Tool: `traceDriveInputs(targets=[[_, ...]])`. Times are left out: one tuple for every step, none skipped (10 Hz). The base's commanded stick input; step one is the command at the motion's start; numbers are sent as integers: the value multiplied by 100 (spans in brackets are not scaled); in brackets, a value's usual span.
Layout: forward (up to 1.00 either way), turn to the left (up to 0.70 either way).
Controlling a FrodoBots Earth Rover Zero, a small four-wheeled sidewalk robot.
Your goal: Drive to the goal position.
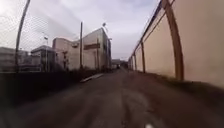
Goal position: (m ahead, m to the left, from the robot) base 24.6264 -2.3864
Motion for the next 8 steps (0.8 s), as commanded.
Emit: traceDriveInputs(targets=[[100,-17],[100,-36],[100,-39],[100,-40],[100,-36],[100,-9],[100,0],[100,0]])
